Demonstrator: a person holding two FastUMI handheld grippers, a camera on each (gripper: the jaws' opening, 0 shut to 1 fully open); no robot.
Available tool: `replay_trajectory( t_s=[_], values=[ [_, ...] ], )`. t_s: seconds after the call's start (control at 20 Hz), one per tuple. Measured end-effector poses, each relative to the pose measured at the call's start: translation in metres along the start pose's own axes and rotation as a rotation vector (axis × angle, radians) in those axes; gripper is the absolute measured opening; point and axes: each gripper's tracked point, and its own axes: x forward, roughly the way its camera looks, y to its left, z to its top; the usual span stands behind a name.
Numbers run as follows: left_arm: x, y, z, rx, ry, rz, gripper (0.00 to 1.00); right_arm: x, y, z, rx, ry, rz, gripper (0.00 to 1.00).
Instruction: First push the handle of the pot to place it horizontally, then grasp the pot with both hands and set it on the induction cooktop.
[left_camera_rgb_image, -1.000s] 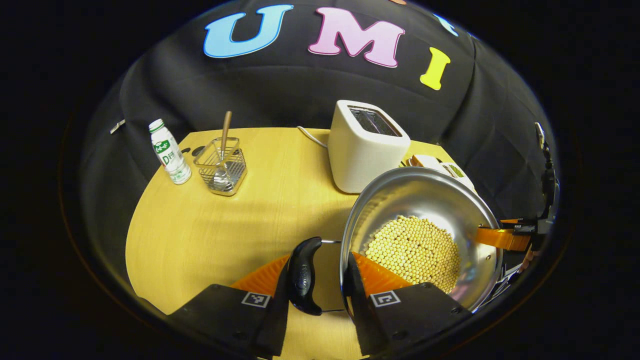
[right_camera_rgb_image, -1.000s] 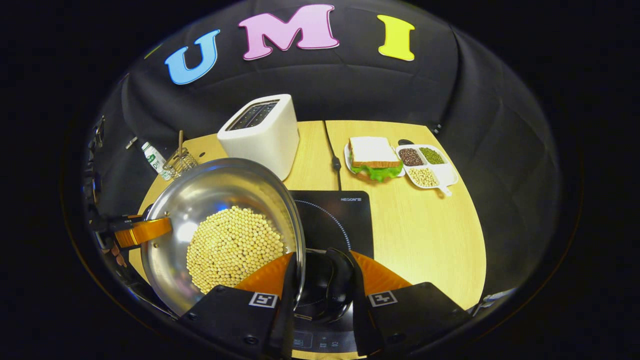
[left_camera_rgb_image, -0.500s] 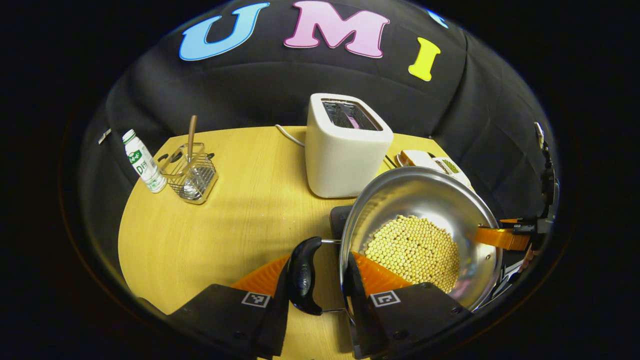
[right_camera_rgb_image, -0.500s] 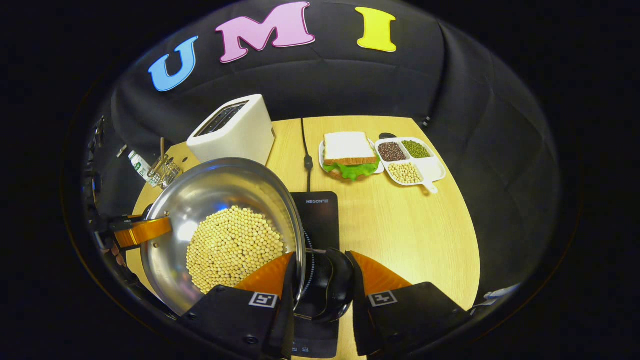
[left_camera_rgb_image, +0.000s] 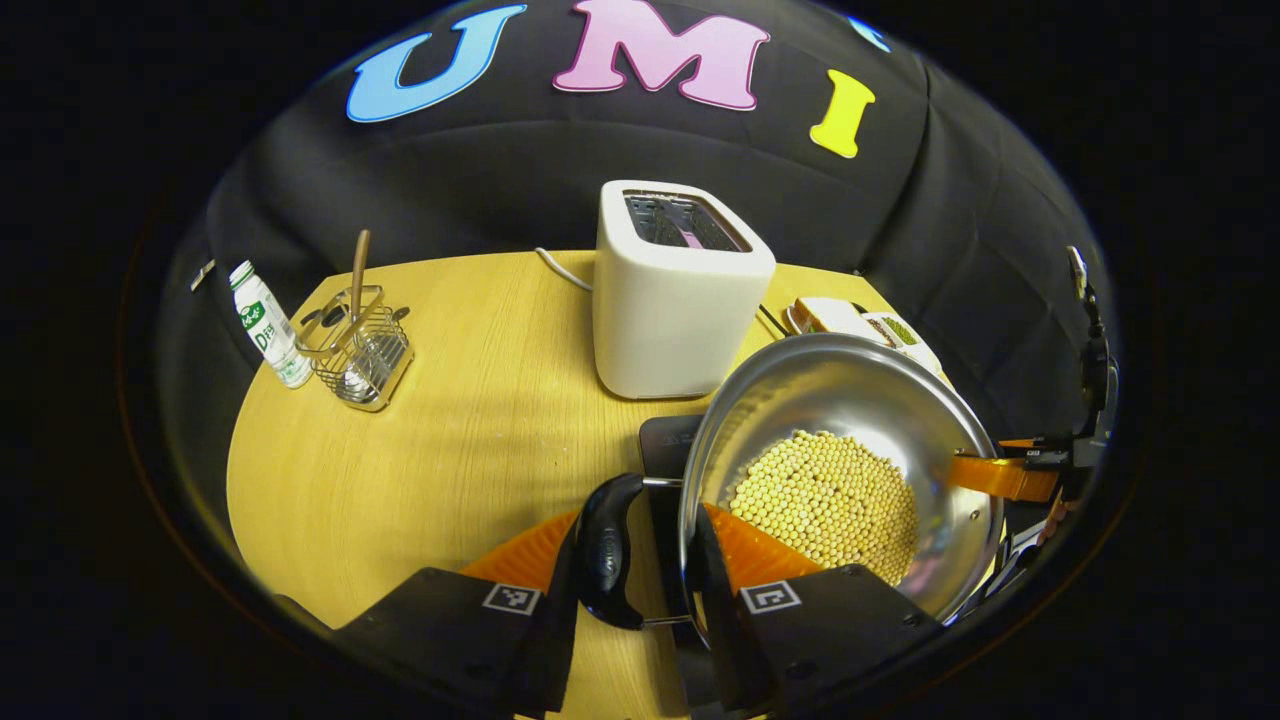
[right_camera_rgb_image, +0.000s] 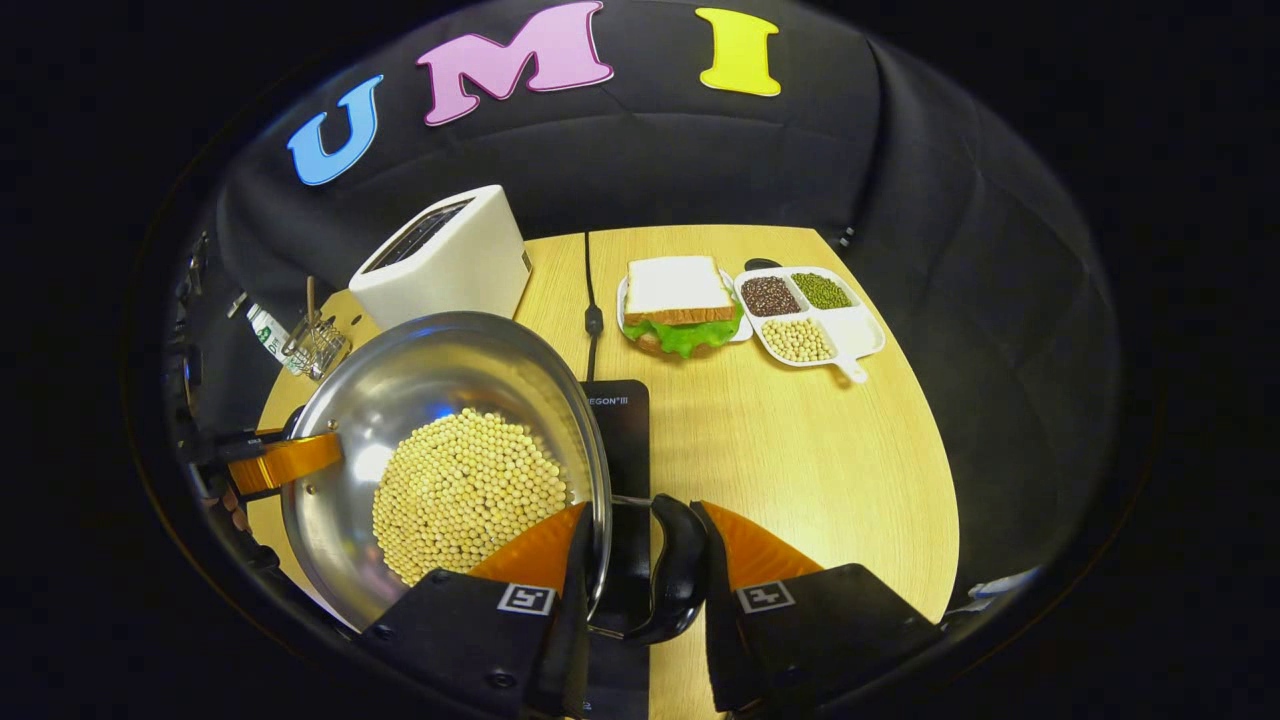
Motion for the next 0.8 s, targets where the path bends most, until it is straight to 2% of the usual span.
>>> replay_trajectory(
  t_s=[0.6, 0.65, 0.8],
  values=[
    [0.0008, -0.0012, -0.0017, 0.015, 0.023, -0.008, 0.60, 0.0000, 0.0001, -0.0023, 0.020, -0.004, 0.001, 0.51],
    [0.0007, -0.0015, -0.0023, 0.015, 0.024, -0.009, 0.61, -0.0006, -0.0001, -0.0020, 0.022, -0.003, 0.000, 0.48],
    [0.0002, -0.0017, -0.0024, 0.005, 0.027, -0.009, 0.63, -0.0018, -0.0002, -0.0020, 0.028, -0.002, 0.001, 0.54]
  ],
)
